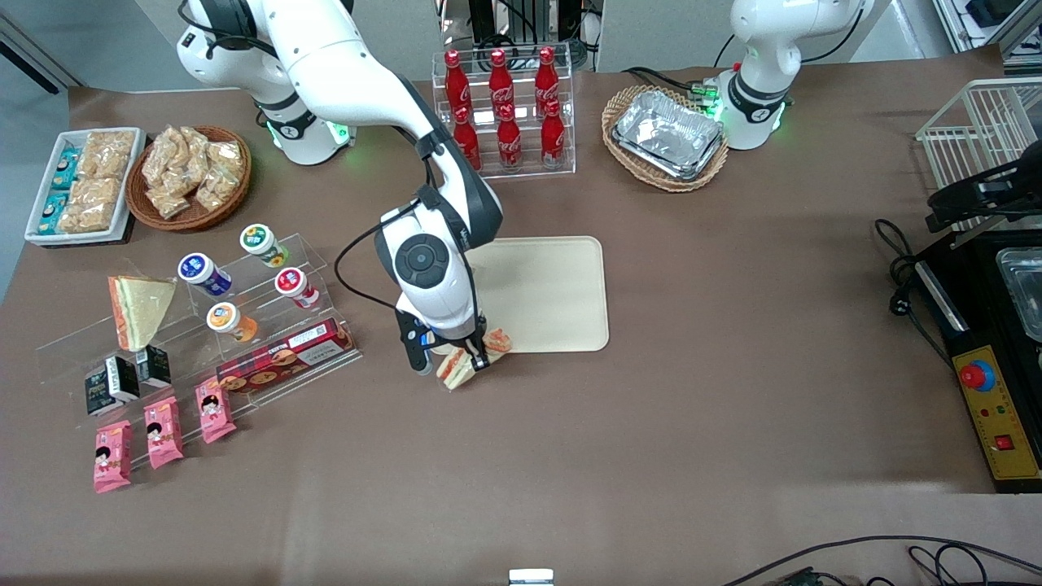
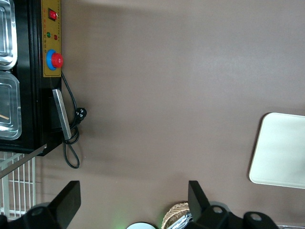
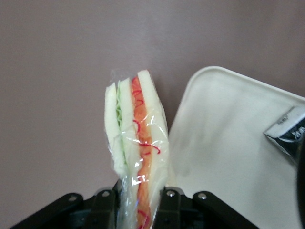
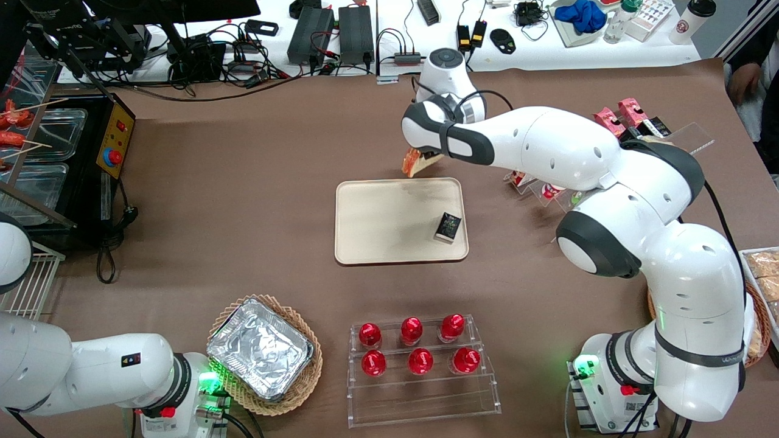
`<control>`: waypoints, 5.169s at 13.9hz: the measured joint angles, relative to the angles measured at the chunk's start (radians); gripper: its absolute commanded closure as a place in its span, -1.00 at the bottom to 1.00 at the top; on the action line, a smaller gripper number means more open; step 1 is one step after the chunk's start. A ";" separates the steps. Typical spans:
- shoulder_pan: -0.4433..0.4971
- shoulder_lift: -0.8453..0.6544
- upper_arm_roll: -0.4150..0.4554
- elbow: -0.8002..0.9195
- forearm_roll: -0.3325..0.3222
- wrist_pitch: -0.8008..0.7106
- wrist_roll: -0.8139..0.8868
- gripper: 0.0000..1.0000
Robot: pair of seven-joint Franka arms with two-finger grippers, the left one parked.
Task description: Place sandwich on tray
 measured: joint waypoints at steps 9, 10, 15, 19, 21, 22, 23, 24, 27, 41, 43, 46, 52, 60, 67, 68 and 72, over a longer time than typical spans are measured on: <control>0.097 0.000 0.004 -0.061 0.053 0.067 0.260 0.99; 0.099 0.001 0.004 -0.071 0.053 0.084 0.294 0.99; 0.100 0.050 0.005 -0.095 0.060 0.148 0.400 0.99; 0.122 0.055 0.005 -0.095 0.062 0.156 0.445 0.86; 0.132 0.055 0.005 -0.095 0.062 0.160 0.461 -0.21; 0.132 0.056 0.005 -0.095 0.064 0.161 0.465 -0.68; 0.132 0.057 0.004 -0.095 0.067 0.162 0.468 -1.00; 0.132 0.058 0.004 -0.094 0.069 0.163 0.469 -1.00; 0.132 0.066 0.004 -0.092 0.069 0.164 0.469 -1.00; 0.093 -0.029 -0.013 -0.046 0.073 -0.021 0.368 -1.00; 0.081 -0.093 -0.018 -0.034 0.073 -0.099 0.348 -1.00; 0.053 -0.167 -0.021 0.006 0.073 -0.218 0.288 -1.00; -0.002 -0.346 -0.034 0.057 0.042 -0.402 -0.015 -1.00; -0.093 -0.514 -0.027 0.053 -0.181 -0.572 -0.585 -1.00; -0.514 -0.584 0.257 -0.016 -0.332 -0.564 -1.046 -1.00; -0.545 -0.593 0.271 -0.034 -0.340 -0.549 -1.095 -1.00; -0.689 -0.604 0.278 -0.061 -0.380 -0.506 -1.444 -1.00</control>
